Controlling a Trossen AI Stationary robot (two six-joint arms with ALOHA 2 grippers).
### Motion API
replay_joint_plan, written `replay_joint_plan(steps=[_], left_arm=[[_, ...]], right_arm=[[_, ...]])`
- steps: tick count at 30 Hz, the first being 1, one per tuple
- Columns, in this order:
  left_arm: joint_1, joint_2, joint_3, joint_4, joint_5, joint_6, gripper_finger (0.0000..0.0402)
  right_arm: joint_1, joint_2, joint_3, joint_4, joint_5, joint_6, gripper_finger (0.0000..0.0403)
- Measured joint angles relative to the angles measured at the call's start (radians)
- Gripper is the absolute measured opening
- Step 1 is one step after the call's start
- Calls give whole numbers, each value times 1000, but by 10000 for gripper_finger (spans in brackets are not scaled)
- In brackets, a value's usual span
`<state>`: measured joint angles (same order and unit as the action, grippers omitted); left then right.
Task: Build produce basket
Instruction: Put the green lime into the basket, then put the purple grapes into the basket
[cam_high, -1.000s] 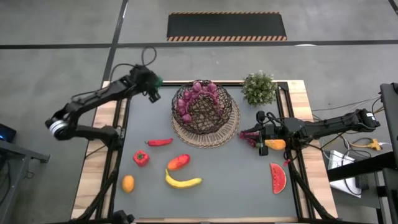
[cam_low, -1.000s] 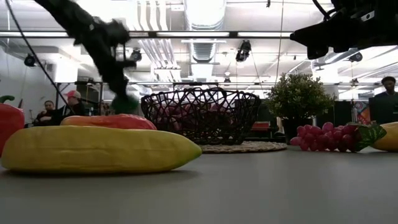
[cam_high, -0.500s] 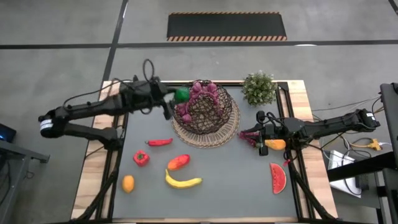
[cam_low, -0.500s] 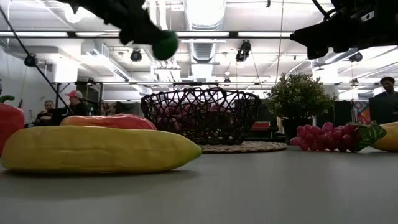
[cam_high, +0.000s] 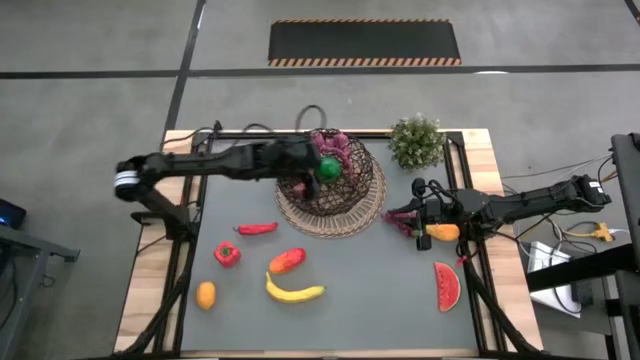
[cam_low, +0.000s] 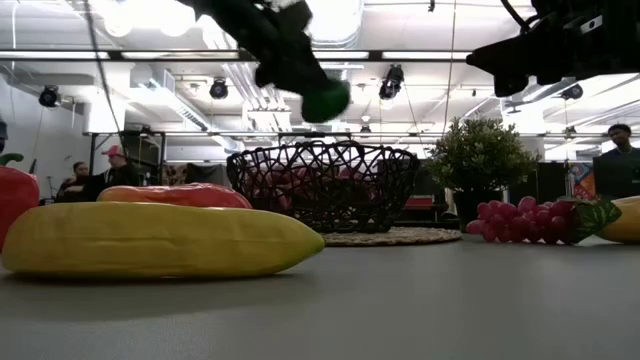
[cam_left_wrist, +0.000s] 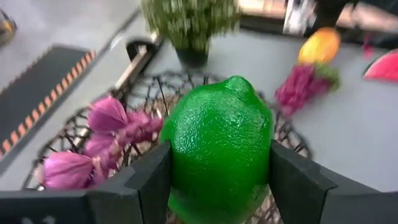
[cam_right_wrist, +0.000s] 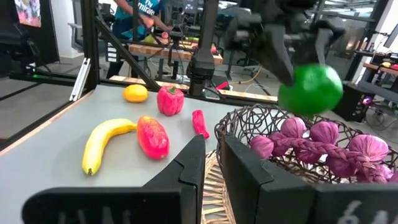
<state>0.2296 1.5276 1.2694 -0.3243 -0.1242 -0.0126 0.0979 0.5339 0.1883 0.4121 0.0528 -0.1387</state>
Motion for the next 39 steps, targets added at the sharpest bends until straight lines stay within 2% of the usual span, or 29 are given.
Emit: replay_joint_plan(steps=[7, 11, 15, 19, 29, 39], left_arm=[[24, 219, 181, -195, -20, 23, 206], [38, 294, 206, -218, -70, 27, 206], [48, 340, 201, -219, -74, 47, 206], [52, 358, 201, -216, -90, 67, 215], [57, 368, 198, -209, -91, 102, 272], [53, 340, 201, -211, -91, 105, 281]], right_arm=[[0, 0, 0, -14, 0, 14, 43], [0, 0, 0, -14, 0, 17, 43], [0, 0, 0, -15, 0, 25, 43], [0, 0, 0, -16, 0, 36, 43], [0, 0, 0, -19, 0, 80, 43], [0, 0, 0, -29, 0, 128, 71]])
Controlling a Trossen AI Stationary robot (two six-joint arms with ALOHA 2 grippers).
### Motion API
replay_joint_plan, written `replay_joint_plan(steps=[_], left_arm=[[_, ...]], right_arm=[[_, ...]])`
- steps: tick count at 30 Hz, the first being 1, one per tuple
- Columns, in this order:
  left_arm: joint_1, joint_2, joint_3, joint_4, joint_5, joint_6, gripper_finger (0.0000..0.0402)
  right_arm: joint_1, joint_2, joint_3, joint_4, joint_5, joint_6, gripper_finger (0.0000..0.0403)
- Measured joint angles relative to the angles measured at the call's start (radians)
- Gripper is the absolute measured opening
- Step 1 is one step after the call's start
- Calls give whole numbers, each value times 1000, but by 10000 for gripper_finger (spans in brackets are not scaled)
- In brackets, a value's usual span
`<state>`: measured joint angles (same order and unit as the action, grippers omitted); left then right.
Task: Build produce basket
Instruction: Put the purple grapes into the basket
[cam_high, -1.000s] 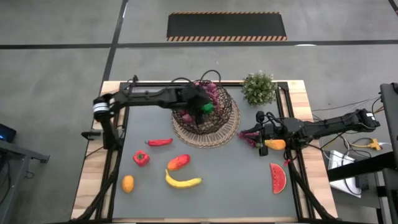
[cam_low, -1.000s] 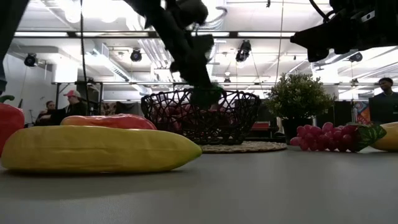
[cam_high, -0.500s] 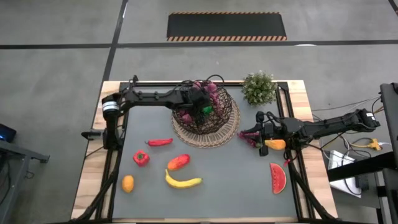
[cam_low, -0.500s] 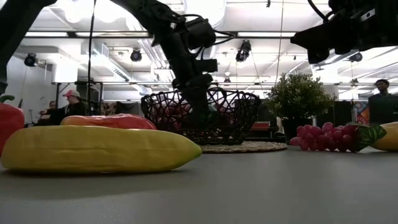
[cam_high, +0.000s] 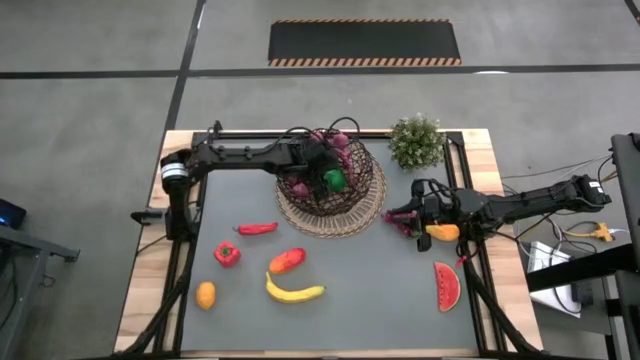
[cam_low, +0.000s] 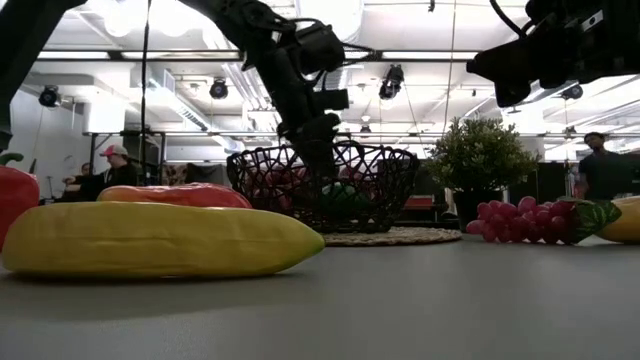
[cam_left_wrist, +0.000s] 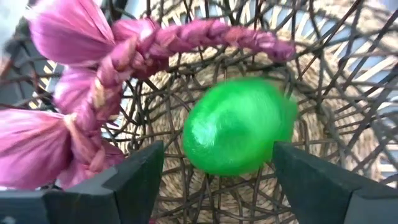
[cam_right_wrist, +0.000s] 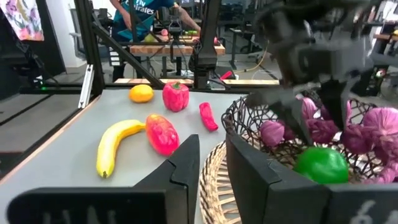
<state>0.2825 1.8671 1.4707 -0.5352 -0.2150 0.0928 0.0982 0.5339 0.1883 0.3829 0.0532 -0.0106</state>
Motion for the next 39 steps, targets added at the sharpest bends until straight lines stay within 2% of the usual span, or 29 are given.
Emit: replay_joint_plan(steps=[6, 11, 15, 20, 28, 33, 39], left_arm=[[-58, -95, -12, 9, 0, -9, 281], [-186, -170, -68, 89, 1, -9, 281], [-306, -240, -170, 236, 4, -9, 281], [-435, -333, -351, 490, 4, 0, 281], [-502, -519, -618, 802, 1, 68, 281], [-488, -657, -734, 869, -1, 136, 281], [-468, -783, -840, 995, -3, 160, 281]], right_arm=[[0, 0, 0, -31, 35, 113, 98], [0, 0, 0, -54, 37, 189, 127], [0, 0, 0, -58, 41, 220, 151], [0, 27, 2, -58, 107, 220, 167], [0, 153, 119, -79, 131, 148, 167], [0, 228, 263, -279, 130, 115, 154], [0, 272, 453, -679, 131, 204, 140]])
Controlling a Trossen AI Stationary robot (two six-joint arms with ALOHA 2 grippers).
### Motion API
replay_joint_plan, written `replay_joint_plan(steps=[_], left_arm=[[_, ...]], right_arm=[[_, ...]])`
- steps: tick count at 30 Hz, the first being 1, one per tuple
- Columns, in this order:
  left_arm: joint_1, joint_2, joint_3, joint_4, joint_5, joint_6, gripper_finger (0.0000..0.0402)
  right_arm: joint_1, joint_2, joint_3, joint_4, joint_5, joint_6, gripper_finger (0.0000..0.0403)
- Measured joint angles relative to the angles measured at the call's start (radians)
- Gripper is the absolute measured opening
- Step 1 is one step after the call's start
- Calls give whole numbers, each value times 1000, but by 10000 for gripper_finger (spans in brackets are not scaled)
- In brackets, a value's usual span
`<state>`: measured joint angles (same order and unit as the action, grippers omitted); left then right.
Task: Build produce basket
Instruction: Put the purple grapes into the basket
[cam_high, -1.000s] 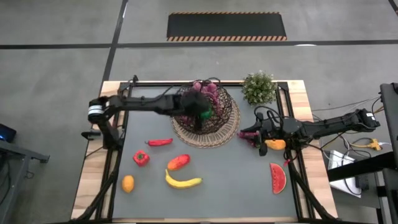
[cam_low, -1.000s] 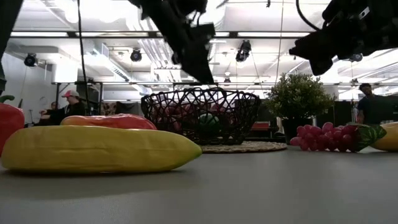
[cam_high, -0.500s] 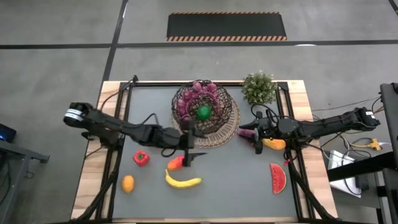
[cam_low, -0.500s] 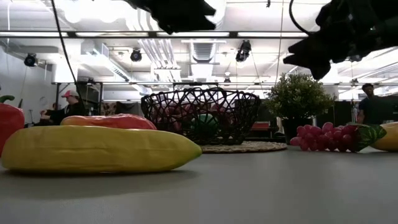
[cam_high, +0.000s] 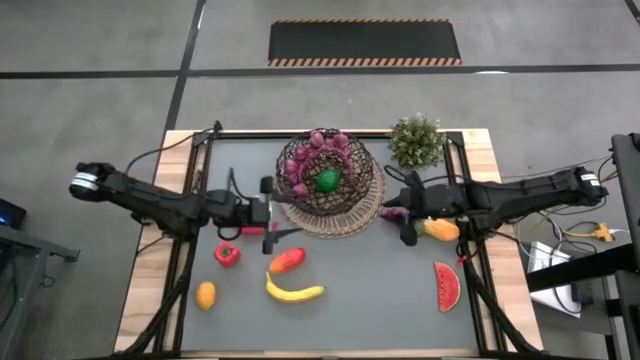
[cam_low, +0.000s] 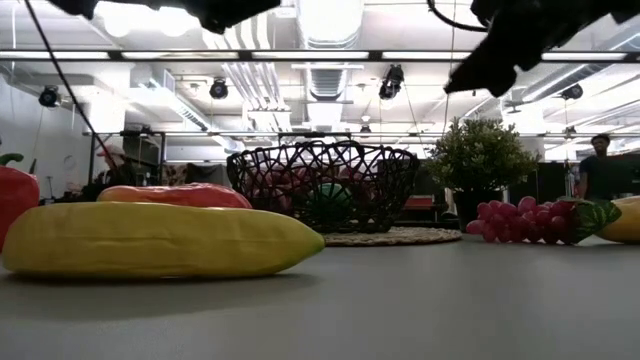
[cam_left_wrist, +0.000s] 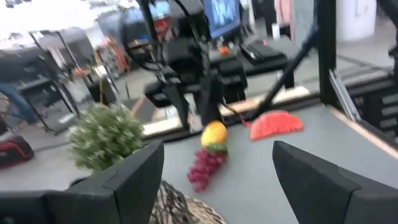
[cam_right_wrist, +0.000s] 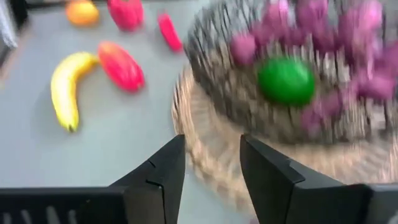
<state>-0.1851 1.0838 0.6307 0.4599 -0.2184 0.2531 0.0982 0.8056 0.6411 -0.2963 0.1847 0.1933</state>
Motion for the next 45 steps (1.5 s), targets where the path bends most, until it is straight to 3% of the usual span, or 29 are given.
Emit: replay_joint_plan(steps=[5, 13, 19, 25, 36, 40, 45], left_arm=[[12, -59, -70, 74, -3, 25, 281], [15, -73, -90, 128, -14, 99, 281], [16, -72, -90, 164, -29, 147, 281], [20, -72, -89, 165, -31, 155, 281], [22, -72, -89, 164, -35, 179, 281], [22, -72, -89, 164, -52, 182, 281], [22, -72, -89, 165, -52, 194, 281]], right_arm=[[0, 23, 82, -280, -1, 259, 148], [0, 70, 95, -565, -9, 650, 218], [0, 172, 92, -624, -11, 711, 256], [0, 283, 92, -619, -3, 672, 260], [0, 481, 92, -568, 53, 619, 213], [0, 522, 93, -545, 55, 616, 166], [0, 532, 94, -546, 55, 612, 75]])
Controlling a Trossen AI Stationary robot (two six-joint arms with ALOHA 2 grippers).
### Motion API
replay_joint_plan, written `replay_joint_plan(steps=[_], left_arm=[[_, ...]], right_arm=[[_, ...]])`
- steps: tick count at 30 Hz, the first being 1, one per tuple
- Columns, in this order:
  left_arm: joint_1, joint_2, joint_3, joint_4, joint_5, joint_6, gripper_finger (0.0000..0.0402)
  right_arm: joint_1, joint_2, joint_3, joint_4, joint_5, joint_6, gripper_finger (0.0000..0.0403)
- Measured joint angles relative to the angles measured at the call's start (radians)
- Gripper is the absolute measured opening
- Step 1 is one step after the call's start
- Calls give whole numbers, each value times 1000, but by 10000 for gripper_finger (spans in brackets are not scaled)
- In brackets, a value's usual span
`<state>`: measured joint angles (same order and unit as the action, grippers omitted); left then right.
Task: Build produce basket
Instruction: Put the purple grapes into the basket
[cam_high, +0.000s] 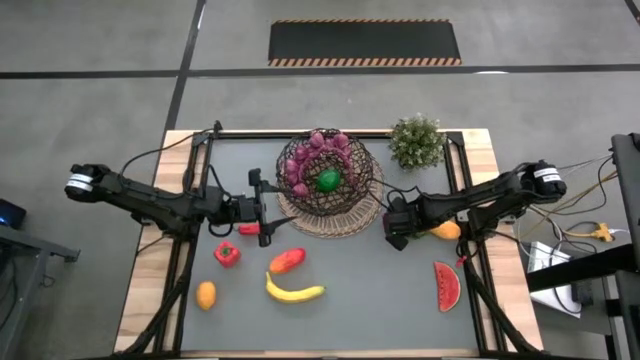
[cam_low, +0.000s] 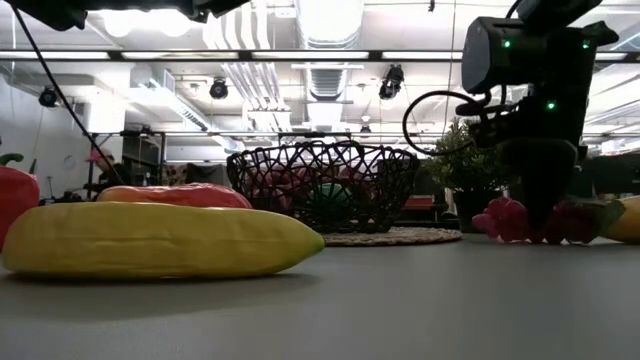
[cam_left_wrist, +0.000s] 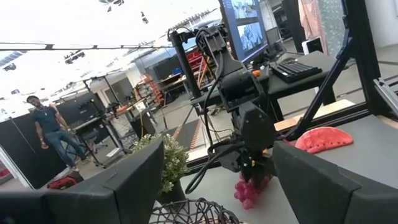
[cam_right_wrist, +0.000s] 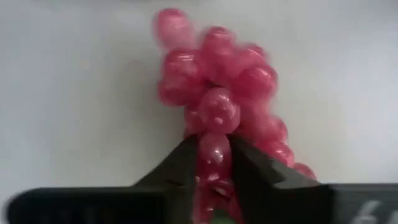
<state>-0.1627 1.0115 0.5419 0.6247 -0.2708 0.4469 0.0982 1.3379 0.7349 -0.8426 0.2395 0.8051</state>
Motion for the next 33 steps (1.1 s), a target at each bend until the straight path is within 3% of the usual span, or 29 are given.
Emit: replay_joint_plan(steps=[4, 16, 27, 33], left_arm=[[0, 0, -1, 3, 0, 6, 281], [0, -31, -31, 57, -6, 71, 281], [0, -118, -60, 73, -61, 112, 281], [0, -127, -72, 73, -61, 127, 281]], right_arm=[[0, -36, -2, -8, -4, -47, 20], [0, -228, 105, -81, 0, -221, 14], [0, -295, 353, -82, 156, -356, 13], [-1, -246, 446, 60, 293, -511, 12]])
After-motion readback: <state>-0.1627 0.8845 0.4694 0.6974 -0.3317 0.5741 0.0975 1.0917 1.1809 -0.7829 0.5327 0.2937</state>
